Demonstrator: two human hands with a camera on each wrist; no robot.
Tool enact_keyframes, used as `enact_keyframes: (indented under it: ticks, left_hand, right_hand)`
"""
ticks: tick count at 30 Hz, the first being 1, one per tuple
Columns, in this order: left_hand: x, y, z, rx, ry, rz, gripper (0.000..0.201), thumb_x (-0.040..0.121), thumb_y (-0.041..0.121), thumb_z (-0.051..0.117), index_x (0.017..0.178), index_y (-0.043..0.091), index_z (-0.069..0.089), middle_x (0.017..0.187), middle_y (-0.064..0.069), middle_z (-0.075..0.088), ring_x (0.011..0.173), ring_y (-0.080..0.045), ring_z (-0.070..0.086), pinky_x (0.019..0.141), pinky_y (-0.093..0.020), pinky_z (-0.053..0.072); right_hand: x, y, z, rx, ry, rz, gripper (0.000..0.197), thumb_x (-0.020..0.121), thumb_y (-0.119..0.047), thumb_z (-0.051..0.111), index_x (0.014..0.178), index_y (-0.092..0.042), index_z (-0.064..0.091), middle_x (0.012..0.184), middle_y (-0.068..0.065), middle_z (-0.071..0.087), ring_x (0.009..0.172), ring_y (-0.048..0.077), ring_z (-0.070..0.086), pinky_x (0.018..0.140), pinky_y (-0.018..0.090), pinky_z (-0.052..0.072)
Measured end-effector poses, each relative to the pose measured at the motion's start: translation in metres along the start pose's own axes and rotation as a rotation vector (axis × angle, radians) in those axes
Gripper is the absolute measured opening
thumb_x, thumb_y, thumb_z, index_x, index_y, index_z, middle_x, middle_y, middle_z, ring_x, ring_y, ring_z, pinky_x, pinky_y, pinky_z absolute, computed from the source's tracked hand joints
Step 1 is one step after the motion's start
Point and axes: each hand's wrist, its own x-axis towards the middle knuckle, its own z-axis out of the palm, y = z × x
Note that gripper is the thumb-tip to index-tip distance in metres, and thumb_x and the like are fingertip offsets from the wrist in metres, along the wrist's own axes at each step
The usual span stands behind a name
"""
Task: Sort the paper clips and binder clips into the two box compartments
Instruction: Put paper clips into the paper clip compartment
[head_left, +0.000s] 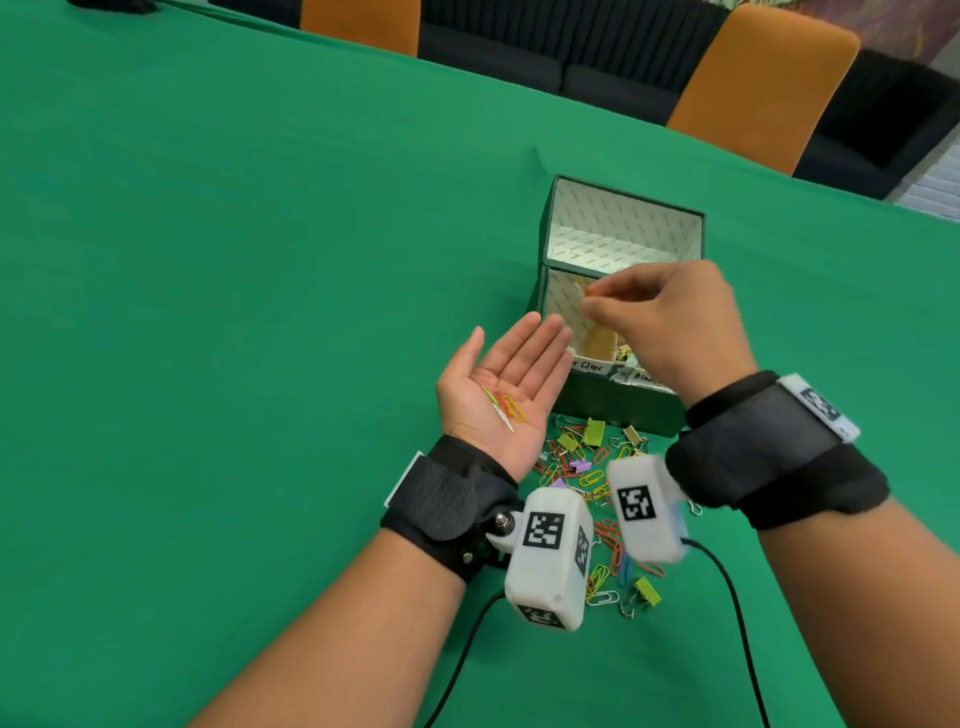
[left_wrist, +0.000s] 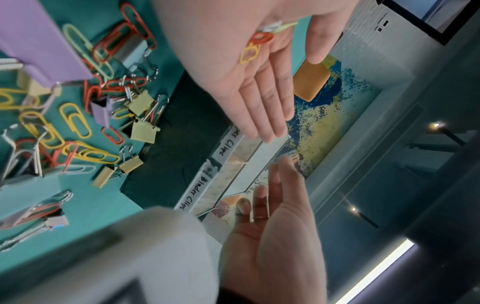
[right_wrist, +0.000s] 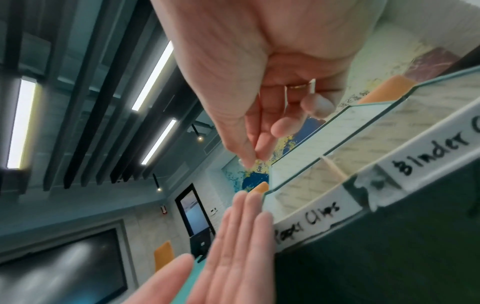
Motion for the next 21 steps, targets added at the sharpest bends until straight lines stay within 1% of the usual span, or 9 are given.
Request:
enact_keyframes:
  ticks: [3,7,9,11,12,14,15,18,21]
  left_hand:
    - [0.000,0.001,0.000,-0.005,-0.009,-0.002,0.050,0.095,0.037,0.043,0.116,-0.005,0.061,0.118,-0.024,0.064,0.112,-0.033,0.062,0.100,-0.042,0.047]
    - [0.001,0.002,-0.001,-0.016,-0.016,0.007,0.050,0.095,0.036,0.043,0.118,-0.005,0.060,0.116,-0.023,0.065,0.112,-0.033,0.062,0.099,-0.042,0.048]
    - [0.001,0.003,0.000,-0.013,-0.022,0.012,0.050,0.095,0.036,0.043,0.118,-0.005,0.060,0.115,-0.024,0.066,0.112,-0.033,0.062,0.100,-0.042,0.047]
    - [0.002,0.004,-0.001,-0.013,-0.020,0.026,0.049,0.095,0.036,0.043,0.116,-0.004,0.060,0.114,-0.023,0.066,0.110,-0.033,0.063,0.101,-0.042,0.046]
    - [0.002,0.005,-0.001,-0.013,-0.017,0.036,0.048,0.095,0.036,0.043,0.116,-0.004,0.061,0.113,-0.023,0.067,0.108,-0.032,0.064,0.101,-0.041,0.046]
    - [0.003,0.005,-0.001,-0.007,-0.015,0.049,0.047,0.095,0.035,0.042,0.114,-0.003,0.061,0.110,-0.022,0.068,0.103,-0.032,0.066,0.103,-0.042,0.044]
    - [0.003,0.005,-0.001,-0.003,-0.015,0.052,0.047,0.095,0.036,0.041,0.114,-0.003,0.061,0.110,-0.022,0.068,0.102,-0.032,0.067,0.103,-0.043,0.044]
    - [0.002,0.003,-0.001,0.016,0.001,0.055,0.048,0.095,0.038,0.041,0.113,-0.001,0.061,0.112,-0.021,0.068,0.104,-0.031,0.067,0.093,-0.042,0.052]
    - [0.001,0.000,-0.001,0.033,0.017,0.045,0.048,0.096,0.039,0.040,0.112,-0.001,0.062,0.109,-0.021,0.069,0.101,-0.031,0.068,0.079,-0.037,0.059]
  right_hand:
    - [0.013,0.008,0.002,-0.123,0.050,0.028,0.005,0.079,-0.029,0.076,0.081,-0.025,0.075,0.073,-0.010,0.069,0.067,0.002,0.062,0.063,0.016,0.047]
    - [0.012,0.018,0.014,-0.388,-0.229,0.038,0.020,0.083,-0.040,0.072,0.092,-0.023,0.076,0.083,-0.005,0.071,0.074,0.009,0.062,0.069,0.023,0.046]
    - [0.006,0.018,0.016,-0.395,-0.187,0.009,0.024,0.086,-0.045,0.067,0.090,-0.023,0.076,0.081,-0.005,0.070,0.076,0.011,0.062,0.069,0.023,0.044]
    - [-0.005,0.012,0.015,-0.310,-0.065,-0.053,0.028,0.087,-0.047,0.064,0.078,-0.022,0.072,0.068,-0.007,0.066,0.065,0.009,0.058,0.061,0.023,0.045]
    - [-0.013,0.007,0.014,-0.262,-0.055,-0.085,0.031,0.086,-0.047,0.065,0.072,-0.020,0.070,0.060,-0.006,0.062,0.057,0.006,0.053,0.055,0.019,0.042]
    - [-0.030,-0.003,0.015,-0.179,-0.183,-0.125,0.029,0.083,-0.045,0.069,0.069,-0.020,0.070,0.052,-0.005,0.058,0.046,0.004,0.046,0.046,0.014,0.035]
    - [-0.039,-0.006,0.016,-0.149,-0.274,-0.135,0.025,0.080,-0.045,0.072,0.072,-0.022,0.073,0.051,-0.006,0.059,0.046,0.002,0.048,0.047,0.013,0.036]
    - [-0.051,-0.006,0.021,-0.171,-0.422,-0.137,0.023,0.072,-0.047,0.077,0.087,-0.028,0.077,0.065,-0.009,0.069,0.059,0.000,0.059,0.058,0.017,0.044]
    - [-0.054,-0.007,0.025,-0.257,-0.437,-0.150,0.025,0.074,-0.041,0.076,0.096,-0.028,0.077,0.071,-0.009,0.069,0.066,0.003,0.060,0.059,0.012,0.039]
